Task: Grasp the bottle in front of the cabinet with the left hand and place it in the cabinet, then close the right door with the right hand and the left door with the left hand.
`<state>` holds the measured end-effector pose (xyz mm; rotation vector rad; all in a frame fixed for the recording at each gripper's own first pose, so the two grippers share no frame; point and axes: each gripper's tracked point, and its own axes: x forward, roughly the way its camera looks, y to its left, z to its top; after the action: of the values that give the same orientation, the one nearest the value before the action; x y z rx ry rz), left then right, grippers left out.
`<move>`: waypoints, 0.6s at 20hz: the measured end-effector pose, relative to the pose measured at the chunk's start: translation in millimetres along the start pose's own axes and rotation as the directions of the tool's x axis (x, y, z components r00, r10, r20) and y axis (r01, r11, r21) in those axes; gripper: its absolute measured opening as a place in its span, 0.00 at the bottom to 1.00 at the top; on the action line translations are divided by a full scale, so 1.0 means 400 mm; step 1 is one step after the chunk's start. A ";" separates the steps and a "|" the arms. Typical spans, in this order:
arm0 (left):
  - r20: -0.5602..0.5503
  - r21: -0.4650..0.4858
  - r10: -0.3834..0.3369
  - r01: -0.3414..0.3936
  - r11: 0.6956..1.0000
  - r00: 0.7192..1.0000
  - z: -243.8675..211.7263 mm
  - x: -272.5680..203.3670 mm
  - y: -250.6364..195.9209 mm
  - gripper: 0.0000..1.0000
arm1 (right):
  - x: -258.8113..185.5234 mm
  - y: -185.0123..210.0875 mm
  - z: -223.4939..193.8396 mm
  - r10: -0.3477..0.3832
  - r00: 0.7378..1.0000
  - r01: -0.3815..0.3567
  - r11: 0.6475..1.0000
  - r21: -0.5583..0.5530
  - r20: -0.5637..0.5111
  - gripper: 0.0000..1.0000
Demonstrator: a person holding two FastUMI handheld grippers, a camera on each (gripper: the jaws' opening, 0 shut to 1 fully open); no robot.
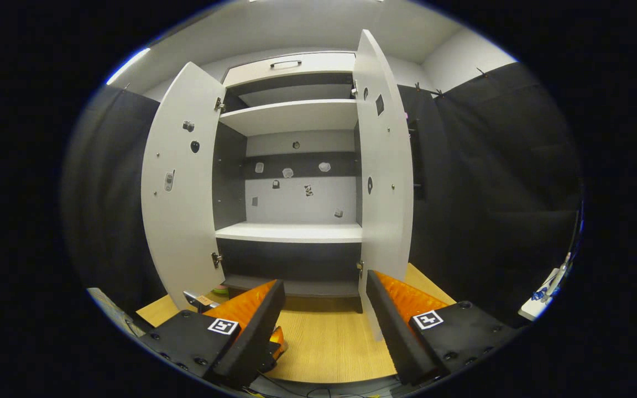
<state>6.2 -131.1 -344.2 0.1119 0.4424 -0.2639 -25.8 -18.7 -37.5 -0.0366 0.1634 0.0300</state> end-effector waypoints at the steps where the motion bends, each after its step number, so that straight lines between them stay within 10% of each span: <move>1: -0.004 -0.003 0.003 -0.003 1.000 1.000 0.020 -0.010 0.001 0.72 | 0.004 -0.008 0.004 0.015 1.000 -0.015 1.000 -0.001 0.006 0.98; 12: 0.160 -0.026 0.142 -0.139 0.990 0.977 0.520 -0.195 -0.047 0.71 | 0.025 -0.169 0.027 0.184 0.982 -0.186 0.982 0.034 0.052 0.98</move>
<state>18.0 -165.3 -124.0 0.1064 0.2741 -0.1293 -12.0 -85.6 -26.0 0.0183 0.1178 0.2130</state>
